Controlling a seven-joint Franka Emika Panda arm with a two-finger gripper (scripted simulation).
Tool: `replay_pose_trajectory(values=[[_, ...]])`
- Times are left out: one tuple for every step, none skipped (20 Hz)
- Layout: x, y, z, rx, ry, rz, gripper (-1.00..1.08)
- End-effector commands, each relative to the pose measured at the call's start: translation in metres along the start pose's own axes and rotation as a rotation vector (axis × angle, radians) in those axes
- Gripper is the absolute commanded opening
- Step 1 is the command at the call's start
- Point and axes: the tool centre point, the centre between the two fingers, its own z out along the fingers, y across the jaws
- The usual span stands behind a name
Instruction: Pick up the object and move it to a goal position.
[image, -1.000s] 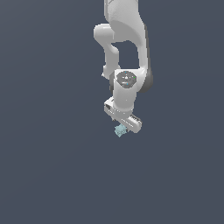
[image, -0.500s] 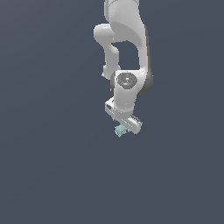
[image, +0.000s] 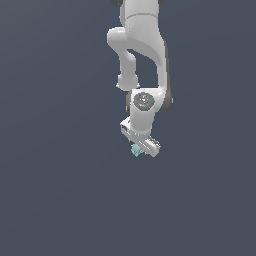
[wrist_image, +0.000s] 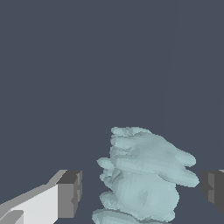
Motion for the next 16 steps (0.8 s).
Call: replay_pose_trajectory(values=[[0.0000, -0.0004, 0.0084, 0.001, 0.001, 0.000, 1.00], [0.0004, -0.0003, 0.0103, 0.001, 0.000, 0.001, 1.00], [0.0005, -0.0006, 0.0115, 0.001, 0.000, 0.001, 1.00], [0.0007, -0.0008, 0.0122, 0.001, 0.000, 0.001, 1.00], [0.0007, -0.0009, 0.0124, 0.001, 0.000, 0.001, 1.00], [0.0007, -0.0009, 0.0124, 0.001, 0.000, 0.001, -1.00], [0.0007, -0.0009, 0.0124, 0.001, 0.000, 0.001, -1.00], [0.0007, -0.0009, 0.0124, 0.001, 0.000, 0.001, -1.00], [0.0007, -0.0009, 0.0124, 0.001, 0.000, 0.001, -1.00], [0.0007, -0.0009, 0.0124, 0.001, 0.000, 0.001, -1.00], [0.0007, -0.0009, 0.0124, 0.001, 0.000, 0.001, -1.00], [0.0007, -0.0009, 0.0124, 0.001, 0.000, 0.001, -1.00], [0.0007, -0.0009, 0.0124, 0.001, 0.000, 0.001, -1.00], [0.0007, -0.0009, 0.0124, 0.001, 0.000, 0.001, -1.00], [0.0007, -0.0009, 0.0124, 0.001, 0.000, 0.001, -1.00], [0.0006, -0.0014, 0.0117, 0.002, 0.001, 0.000, -1.00]])
